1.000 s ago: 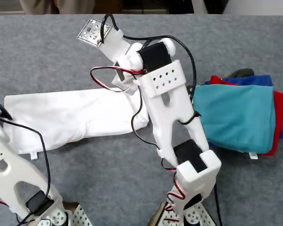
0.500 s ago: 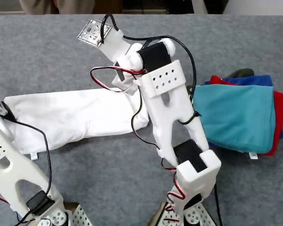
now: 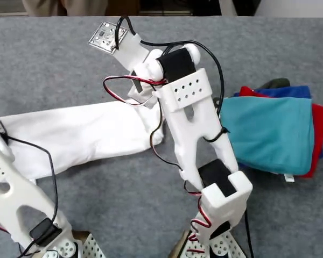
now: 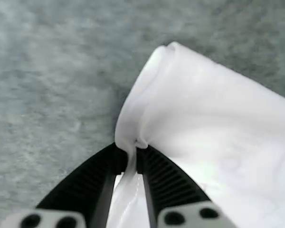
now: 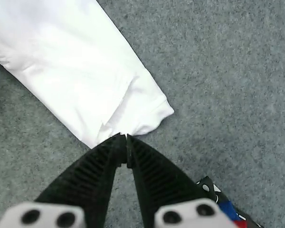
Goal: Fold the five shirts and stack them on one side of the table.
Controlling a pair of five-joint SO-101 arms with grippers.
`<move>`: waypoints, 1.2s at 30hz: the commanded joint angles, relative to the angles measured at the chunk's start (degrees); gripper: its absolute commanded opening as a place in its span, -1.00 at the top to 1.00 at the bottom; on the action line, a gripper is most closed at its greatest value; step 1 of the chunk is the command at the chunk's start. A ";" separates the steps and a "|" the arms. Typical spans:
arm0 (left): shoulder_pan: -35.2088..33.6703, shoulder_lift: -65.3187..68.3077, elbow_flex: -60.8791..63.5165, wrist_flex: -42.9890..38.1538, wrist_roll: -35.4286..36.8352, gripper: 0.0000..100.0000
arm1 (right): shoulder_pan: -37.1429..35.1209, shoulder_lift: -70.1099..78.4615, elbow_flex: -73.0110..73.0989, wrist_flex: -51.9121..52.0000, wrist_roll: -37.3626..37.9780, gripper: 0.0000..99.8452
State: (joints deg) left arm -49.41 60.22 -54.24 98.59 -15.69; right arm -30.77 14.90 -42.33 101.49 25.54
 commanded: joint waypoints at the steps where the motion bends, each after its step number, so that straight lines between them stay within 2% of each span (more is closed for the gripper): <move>1: -7.30 0.04 -2.90 0.18 -3.34 0.96 | 1.01 -3.30 0.04 -0.26 -0.70 0.99; 8: -12.40 -1.01 -11.69 2.29 -4.84 0.96 | 1.10 -3.30 1.98 -5.19 -0.70 0.99; 15: -13.36 -13.14 -12.22 2.29 -4.84 0.96 | 3.03 -3.65 11.38 -17.93 -1.14 0.99; 18: -12.84 -19.74 -8.70 2.29 -4.84 0.96 | 4.00 -3.65 14.02 -24.53 -2.81 0.99; 24: -6.68 -34.51 9.32 2.29 -4.84 0.96 | 4.09 -3.38 16.31 -34.11 -7.65 0.99; 32: 5.89 -49.54 30.33 2.20 -4.40 0.96 | 6.11 -3.38 18.15 -40.26 -7.65 0.99; 36: 11.60 -53.05 34.29 2.20 0.62 0.96 | 8.22 -3.74 17.89 -41.58 -7.56 0.99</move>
State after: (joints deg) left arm -41.76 11.87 -21.71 100.26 -18.24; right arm -24.62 14.90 -23.96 61.58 18.42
